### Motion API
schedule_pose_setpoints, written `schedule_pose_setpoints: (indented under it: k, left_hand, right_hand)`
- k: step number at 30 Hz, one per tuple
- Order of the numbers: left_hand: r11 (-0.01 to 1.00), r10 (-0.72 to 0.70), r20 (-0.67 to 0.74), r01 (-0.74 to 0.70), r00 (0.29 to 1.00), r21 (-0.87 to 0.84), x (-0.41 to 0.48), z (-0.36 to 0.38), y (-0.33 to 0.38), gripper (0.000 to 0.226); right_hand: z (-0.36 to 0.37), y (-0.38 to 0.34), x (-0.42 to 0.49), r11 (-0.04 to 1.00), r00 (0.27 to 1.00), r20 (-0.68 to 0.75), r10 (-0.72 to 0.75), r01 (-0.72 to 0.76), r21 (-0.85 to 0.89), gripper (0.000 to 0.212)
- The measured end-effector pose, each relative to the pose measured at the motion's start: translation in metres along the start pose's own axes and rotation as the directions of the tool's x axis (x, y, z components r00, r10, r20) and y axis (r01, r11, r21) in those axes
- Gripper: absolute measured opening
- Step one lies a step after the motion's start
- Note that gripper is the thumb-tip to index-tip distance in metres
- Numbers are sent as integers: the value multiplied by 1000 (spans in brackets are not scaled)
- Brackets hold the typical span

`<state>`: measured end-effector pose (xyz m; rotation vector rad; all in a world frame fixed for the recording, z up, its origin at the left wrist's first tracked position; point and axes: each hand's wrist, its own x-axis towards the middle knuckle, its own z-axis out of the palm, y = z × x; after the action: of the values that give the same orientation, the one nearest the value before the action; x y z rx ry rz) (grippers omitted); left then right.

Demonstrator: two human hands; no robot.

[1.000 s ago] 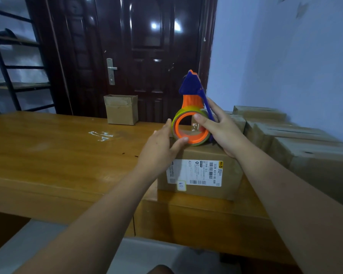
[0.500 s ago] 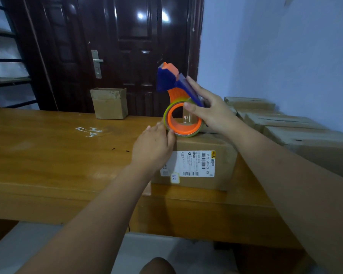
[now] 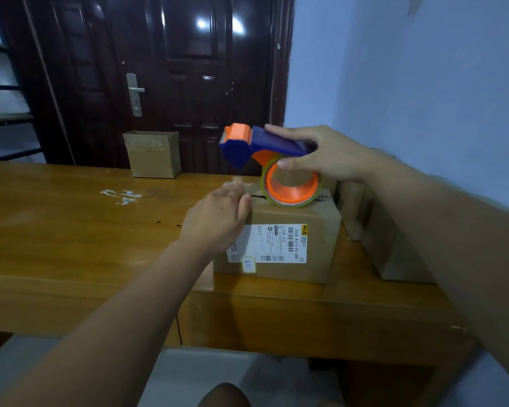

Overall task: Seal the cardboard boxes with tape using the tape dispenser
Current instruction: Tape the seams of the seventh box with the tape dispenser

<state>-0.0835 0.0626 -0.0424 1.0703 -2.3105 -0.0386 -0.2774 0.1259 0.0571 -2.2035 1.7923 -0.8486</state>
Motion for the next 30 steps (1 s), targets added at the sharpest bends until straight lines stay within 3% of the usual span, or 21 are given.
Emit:
schedule_pose_setpoints:
  k: [4,8,14,19,24,28,30]
  left_hand:
    - [1000,5,19,-5,1000,-1,2,2,-3,34]
    - [1000,7,12,-7,1000,1,3,3,-3,40]
    - [1000,-5,-17,5,1000,23,0,2,1,46]
    - [997,-63,-68,65,996,30,-6,-2,-5,45]
    - [990,-63,-13,64,998,128,-14,-18,-24,44]
    - [926,-92,109,45,990,374,-8,-27,-25,73]
    - [930,-114,121,63,986,363,-5,-26,-18,78]
  right_hand:
    - [-16,-2,-6,994,997,73,29,-21,-106,59]
    - [-22,4,-14,995,995,74,63,-58,-76,56]
    - [-2,26,-33,964,980,-154,122,-80,254,62]
    - [39,36,-39,787,916,-332,225,31,616,71]
    - [72,24,-30,690,870,-411,272,122,714,69]
    - [86,13,-22,689,851,-438,289,133,713,83]
    - [91,8,-19,711,836,-464,291,136,690,83]
